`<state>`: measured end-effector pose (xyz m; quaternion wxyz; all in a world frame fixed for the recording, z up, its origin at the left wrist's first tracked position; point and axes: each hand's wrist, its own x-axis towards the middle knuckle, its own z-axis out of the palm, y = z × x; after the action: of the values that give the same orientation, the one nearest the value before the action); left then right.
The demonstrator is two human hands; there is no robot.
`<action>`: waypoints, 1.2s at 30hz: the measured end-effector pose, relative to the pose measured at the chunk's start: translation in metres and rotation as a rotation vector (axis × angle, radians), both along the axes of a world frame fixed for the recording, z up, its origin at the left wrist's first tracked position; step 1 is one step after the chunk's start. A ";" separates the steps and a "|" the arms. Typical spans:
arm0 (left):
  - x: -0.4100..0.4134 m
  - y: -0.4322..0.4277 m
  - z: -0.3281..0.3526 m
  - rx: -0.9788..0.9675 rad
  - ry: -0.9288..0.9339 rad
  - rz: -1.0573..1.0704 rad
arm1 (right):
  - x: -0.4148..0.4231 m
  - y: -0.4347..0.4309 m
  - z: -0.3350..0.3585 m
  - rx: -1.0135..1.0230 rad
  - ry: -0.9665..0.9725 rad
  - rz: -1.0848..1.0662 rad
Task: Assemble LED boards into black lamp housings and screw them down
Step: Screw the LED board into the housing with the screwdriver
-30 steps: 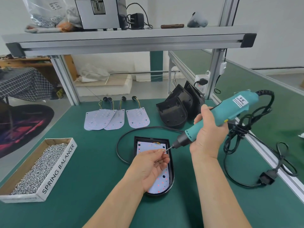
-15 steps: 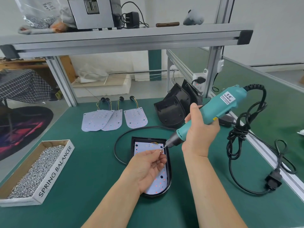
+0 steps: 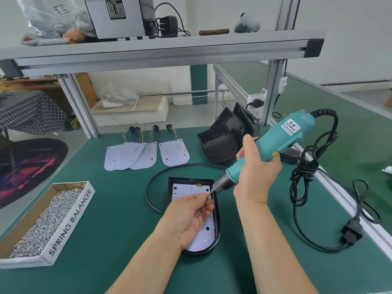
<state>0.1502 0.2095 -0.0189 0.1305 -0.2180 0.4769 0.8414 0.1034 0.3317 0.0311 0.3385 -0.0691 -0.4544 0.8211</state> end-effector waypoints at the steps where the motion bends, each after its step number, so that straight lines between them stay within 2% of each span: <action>1: 0.000 0.000 0.000 -0.003 0.003 0.003 | 0.000 0.000 0.000 0.015 0.003 -0.011; 16: 0.003 0.000 0.000 -0.037 0.049 0.020 | -0.002 -0.007 -0.002 0.024 0.014 -0.077; 21: 0.003 -0.006 0.005 -0.139 0.079 0.005 | -0.005 -0.001 0.003 0.006 0.014 -0.085; 22: 0.004 -0.008 0.005 -0.266 0.096 -0.010 | -0.006 0.000 0.004 0.002 0.014 -0.083; 23: 0.003 -0.011 0.004 -0.502 0.125 -0.036 | -0.007 0.000 0.004 -0.001 0.014 -0.082; 26: 0.002 -0.020 0.000 -1.401 0.269 -0.180 | -0.010 -0.001 0.005 -0.007 0.008 -0.075; 27: 0.003 -0.021 0.001 -1.575 0.269 -0.242 | -0.011 -0.002 0.005 -0.006 0.012 -0.070; 32: -0.002 -0.014 -0.003 -1.918 0.386 -0.449 | -0.016 -0.007 -0.001 0.071 0.019 -0.070; 36: -0.010 -0.014 -0.006 -1.998 0.450 -0.497 | -0.024 -0.012 -0.014 0.238 -0.005 -0.104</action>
<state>0.1402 0.1957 -0.0251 -0.0313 0.0386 0.9981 0.0367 0.0796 0.3197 0.0173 0.3856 -0.0539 -0.5453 0.7424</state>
